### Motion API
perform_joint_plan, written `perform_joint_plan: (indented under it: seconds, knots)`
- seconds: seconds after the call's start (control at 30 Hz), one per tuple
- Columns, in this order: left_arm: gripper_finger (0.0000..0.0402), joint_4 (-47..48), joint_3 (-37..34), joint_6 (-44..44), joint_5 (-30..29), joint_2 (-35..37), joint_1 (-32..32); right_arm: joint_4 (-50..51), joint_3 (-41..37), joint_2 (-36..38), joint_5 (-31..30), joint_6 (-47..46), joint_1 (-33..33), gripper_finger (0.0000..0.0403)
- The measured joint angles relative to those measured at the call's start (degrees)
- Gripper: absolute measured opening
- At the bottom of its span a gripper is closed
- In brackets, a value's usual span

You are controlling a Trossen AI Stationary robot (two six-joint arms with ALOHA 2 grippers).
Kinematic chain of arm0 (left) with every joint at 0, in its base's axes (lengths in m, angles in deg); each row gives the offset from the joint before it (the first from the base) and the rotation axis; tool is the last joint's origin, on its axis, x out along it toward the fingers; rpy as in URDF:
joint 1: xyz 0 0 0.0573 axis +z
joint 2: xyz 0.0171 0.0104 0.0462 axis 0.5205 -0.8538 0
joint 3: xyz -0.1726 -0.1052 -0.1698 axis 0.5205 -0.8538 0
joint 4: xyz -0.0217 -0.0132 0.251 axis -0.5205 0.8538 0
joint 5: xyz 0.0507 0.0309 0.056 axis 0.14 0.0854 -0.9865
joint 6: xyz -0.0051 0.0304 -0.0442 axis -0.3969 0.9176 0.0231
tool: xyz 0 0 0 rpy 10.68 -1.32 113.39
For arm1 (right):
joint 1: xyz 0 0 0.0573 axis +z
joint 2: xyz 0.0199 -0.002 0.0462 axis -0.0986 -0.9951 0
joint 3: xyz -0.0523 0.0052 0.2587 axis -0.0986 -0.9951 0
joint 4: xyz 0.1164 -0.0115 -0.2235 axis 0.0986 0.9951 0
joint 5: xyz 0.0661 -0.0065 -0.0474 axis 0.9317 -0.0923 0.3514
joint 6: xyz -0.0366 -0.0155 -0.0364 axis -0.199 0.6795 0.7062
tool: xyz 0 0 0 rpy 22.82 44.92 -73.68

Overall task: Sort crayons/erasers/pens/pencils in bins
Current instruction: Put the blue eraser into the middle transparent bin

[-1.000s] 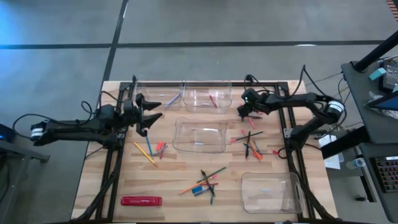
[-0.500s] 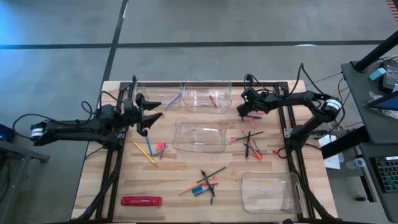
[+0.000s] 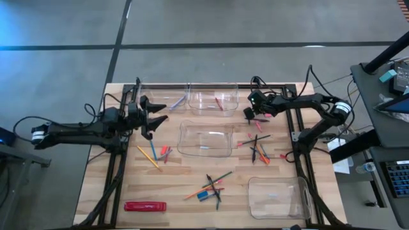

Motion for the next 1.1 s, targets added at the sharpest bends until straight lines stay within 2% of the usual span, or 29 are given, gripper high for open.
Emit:
perform_joint_plan:
  seconds: [0.27, 0.73, 0.93, 1.1]
  knots:
    - [0.0232, -0.5, 0.0, 0.0, -0.1, -0.8, 0.0, 2.0, -0.3, 4.3, 0.8, 0.0, 0.0, 0.0009]
    - [0.0232, -1.9, 0.0, 0.0, -0.2, -1.3, 0.0, 11.7, -0.4, 22.4, 1.7, -1.6, 2.0, 0.0008]
    - [0.0232, -1.9, 0.1, 0.0, -0.2, -1.8, 0.0, 11.3, -0.3, 30.8, 9.0, -4.1, 4.7, 0.0008]
    - [0.0232, -2.5, 0.4, 0.0, -0.2, -2.5, 0.0, 4.7, -0.3, 35.4, 15.2, -5.4, 10.5, 0.0008]
